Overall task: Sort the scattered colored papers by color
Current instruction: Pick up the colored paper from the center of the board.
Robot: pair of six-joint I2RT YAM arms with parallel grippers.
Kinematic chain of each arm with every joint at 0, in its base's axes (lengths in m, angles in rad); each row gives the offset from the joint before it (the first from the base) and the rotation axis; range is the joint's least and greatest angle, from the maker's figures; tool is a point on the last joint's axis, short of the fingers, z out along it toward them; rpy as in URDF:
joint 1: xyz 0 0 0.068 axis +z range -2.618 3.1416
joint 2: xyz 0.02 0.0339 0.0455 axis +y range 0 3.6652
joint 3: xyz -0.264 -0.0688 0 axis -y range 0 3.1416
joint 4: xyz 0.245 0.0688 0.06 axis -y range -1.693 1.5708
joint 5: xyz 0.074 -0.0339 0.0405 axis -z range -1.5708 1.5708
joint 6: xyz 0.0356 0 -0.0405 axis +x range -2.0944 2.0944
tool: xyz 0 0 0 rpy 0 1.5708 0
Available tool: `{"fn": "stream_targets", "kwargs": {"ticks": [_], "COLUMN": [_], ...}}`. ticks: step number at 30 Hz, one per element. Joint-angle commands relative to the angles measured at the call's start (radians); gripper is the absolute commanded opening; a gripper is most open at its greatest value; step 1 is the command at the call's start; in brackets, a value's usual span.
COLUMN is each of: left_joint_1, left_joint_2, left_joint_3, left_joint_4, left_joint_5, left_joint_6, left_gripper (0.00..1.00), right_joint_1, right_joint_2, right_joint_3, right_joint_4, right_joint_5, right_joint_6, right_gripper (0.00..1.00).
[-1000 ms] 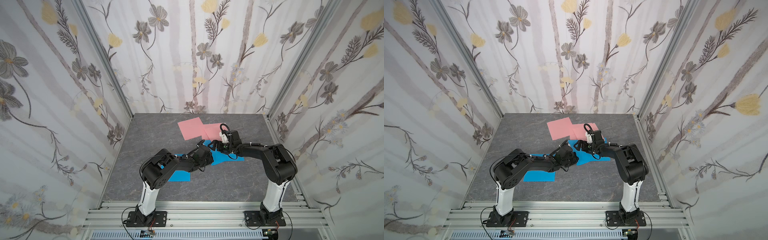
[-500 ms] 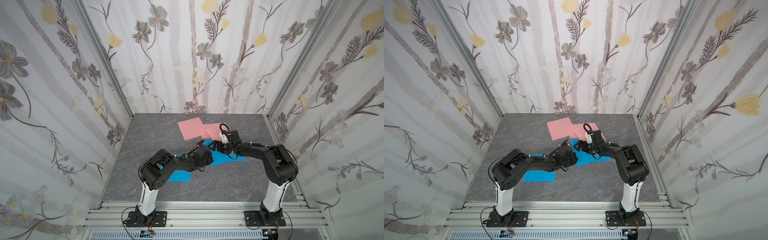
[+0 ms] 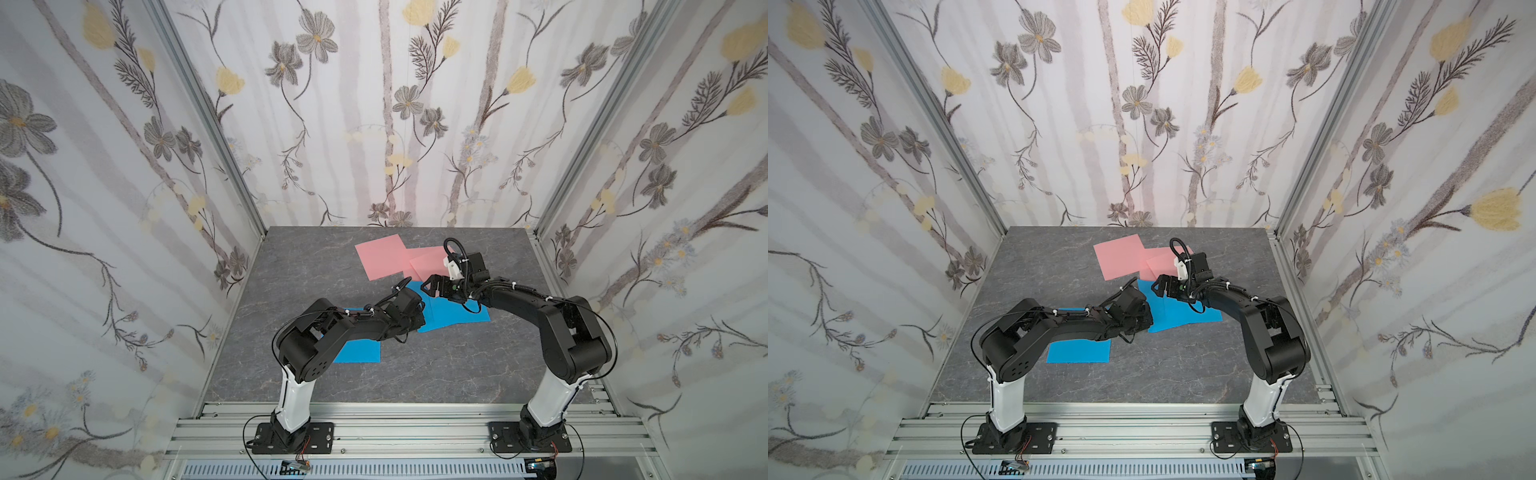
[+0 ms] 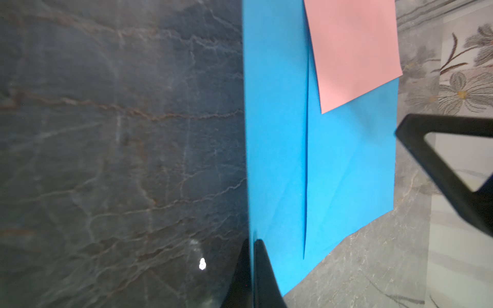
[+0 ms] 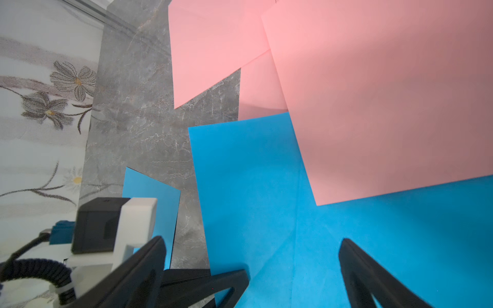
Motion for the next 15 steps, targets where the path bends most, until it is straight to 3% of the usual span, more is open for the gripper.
{"fn": "stream_targets", "kwargs": {"ticks": [1,9,15], "left_joint_1": [-0.001,0.004,0.018], "left_joint_2": [-0.025,-0.1,-0.162], "left_joint_3": [0.029,0.156,0.225], "left_joint_4": [-0.098,-0.344,-0.539], "left_joint_5": [-0.04,-0.151,-0.239], "left_joint_6": [0.039,0.211,0.346], "left_gripper": [0.0,0.0,0.0], "right_joint_1": [-0.013,-0.041,-0.052], "right_joint_2": [-0.03,-0.141,-0.216], "right_joint_3": [0.013,-0.041,-0.094], "right_joint_4": [-0.085,-0.158,-0.162], "right_joint_5": [0.076,0.207,0.196], "right_joint_6": [-0.062,-0.138,-0.149], "right_gripper": [1.0,1.0,1.0]}}
